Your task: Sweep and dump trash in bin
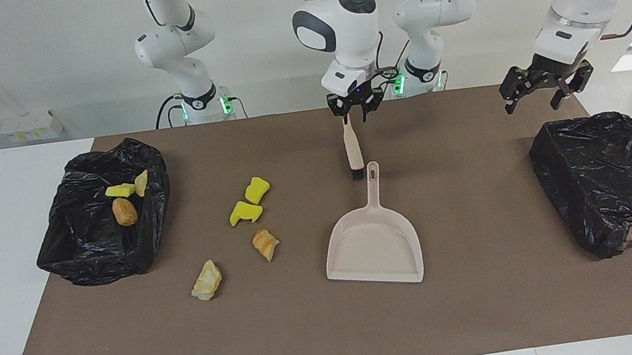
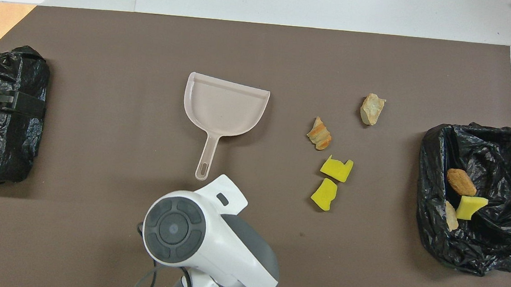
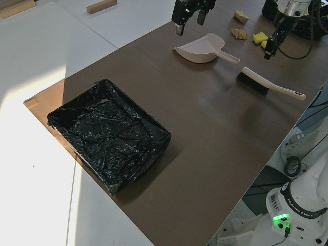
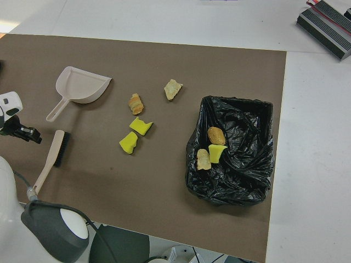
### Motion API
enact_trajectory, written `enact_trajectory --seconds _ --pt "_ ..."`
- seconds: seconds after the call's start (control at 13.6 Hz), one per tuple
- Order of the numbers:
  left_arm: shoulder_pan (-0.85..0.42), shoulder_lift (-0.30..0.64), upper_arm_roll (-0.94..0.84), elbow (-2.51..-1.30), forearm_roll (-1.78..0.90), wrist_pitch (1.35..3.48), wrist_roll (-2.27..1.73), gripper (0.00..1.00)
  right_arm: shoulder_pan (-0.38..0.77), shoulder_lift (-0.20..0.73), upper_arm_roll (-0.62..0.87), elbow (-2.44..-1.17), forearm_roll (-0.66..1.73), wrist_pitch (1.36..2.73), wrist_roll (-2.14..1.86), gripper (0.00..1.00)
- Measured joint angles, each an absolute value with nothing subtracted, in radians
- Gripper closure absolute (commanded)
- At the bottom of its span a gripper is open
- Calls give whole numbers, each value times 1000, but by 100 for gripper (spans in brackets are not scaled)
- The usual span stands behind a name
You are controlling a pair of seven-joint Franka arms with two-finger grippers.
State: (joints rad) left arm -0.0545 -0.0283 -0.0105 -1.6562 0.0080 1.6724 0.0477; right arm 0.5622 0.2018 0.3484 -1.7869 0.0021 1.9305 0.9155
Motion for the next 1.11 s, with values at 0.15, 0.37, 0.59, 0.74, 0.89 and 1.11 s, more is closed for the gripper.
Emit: enact_trajectory --seconds 0.15,0.37,0.59,0.74,0.89,1.11 --pt "-55 -28 -17 -1656 8 1706 35 0 589 147 353 -1925 42 2019 914 50" --pt "-61 -13 -32 -1656 8 1744 35 0 660 136 353 -2086 57 2191 930 49" --pt "-128 42 -42 -1656 8 1815 31 0 677 136 353 -2137 57 2222 932 49" --pt "-182 81 -45 -1658 7 1856 27 0 677 135 353 -2137 58 2222 932 49" --pt "-248 138 -47 -1672 7 1913 25 0 677 135 353 -2138 70 2222 932 50" --pt "-349 256 -50 -1691 7 1983 15 0 677 135 352 -2140 100 2226 932 57"
